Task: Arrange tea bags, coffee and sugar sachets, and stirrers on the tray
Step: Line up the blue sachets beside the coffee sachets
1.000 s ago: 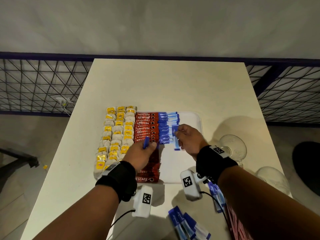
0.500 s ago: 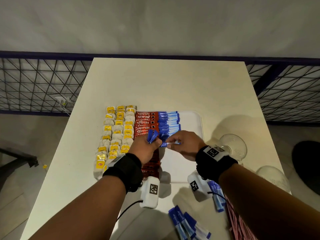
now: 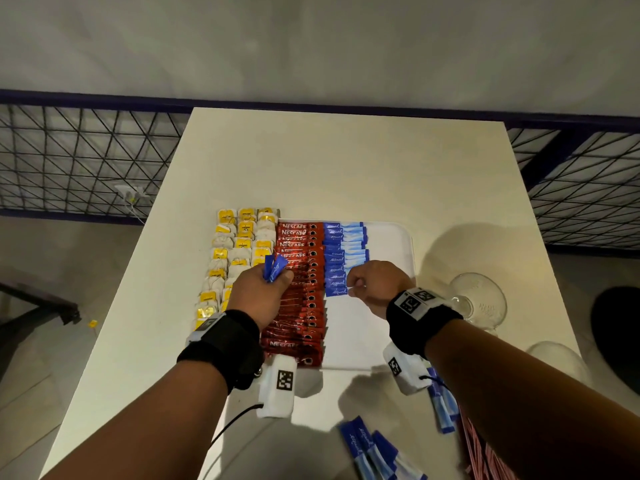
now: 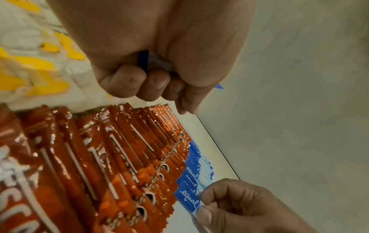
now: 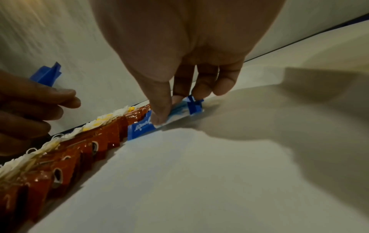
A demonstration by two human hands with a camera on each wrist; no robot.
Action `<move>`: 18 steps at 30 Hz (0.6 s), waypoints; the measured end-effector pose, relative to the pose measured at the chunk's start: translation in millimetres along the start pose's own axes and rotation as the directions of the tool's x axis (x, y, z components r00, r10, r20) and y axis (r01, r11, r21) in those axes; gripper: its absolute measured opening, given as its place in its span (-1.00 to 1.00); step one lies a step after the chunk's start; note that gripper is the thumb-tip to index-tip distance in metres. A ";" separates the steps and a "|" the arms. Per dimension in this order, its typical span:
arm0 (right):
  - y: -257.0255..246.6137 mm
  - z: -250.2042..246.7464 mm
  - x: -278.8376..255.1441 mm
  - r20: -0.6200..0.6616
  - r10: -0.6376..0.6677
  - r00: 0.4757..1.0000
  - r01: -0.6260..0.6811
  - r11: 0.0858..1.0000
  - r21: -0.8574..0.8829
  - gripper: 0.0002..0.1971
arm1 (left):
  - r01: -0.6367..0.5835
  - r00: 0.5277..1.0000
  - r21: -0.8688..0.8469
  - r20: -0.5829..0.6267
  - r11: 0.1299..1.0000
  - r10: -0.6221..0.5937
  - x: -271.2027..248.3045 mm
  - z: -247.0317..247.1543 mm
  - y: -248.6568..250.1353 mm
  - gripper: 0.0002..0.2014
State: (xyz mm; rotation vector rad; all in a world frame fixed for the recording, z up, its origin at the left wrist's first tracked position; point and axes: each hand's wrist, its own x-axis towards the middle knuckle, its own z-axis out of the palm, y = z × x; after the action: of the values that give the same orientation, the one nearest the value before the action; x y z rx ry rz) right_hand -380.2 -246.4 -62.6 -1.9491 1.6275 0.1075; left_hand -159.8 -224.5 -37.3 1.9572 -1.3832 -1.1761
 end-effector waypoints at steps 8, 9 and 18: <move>-4.7 4.2 1.4 -0.056 -0.016 0.998 0.014 0.999 -0.038 -0.86 | 0.007 1.000 -0.026 -0.004 1.000 -0.007 -1.9 -1.0 -9.3 -0.73; -5.1 4.4 1.7 -0.067 -0.012 0.998 0.009 0.999 -0.041 -0.85 | 0.002 1.000 -0.024 -0.003 1.000 -0.002 -2.6 -1.1 -7.9 -0.73; -20.9 -1.0 -5.6 -0.214 0.002 0.977 0.029 0.989 0.142 -0.81 | 0.200 0.943 -0.335 0.319 0.921 -0.089 -12.4 3.8 5.2 -0.90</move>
State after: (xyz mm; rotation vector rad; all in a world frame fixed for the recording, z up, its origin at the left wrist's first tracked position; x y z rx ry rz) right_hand -362.6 -240.4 -51.3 -1.9126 1.7059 -0.2270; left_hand -167.3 -214.8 -30.6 1.6882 -1.0642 -1.7223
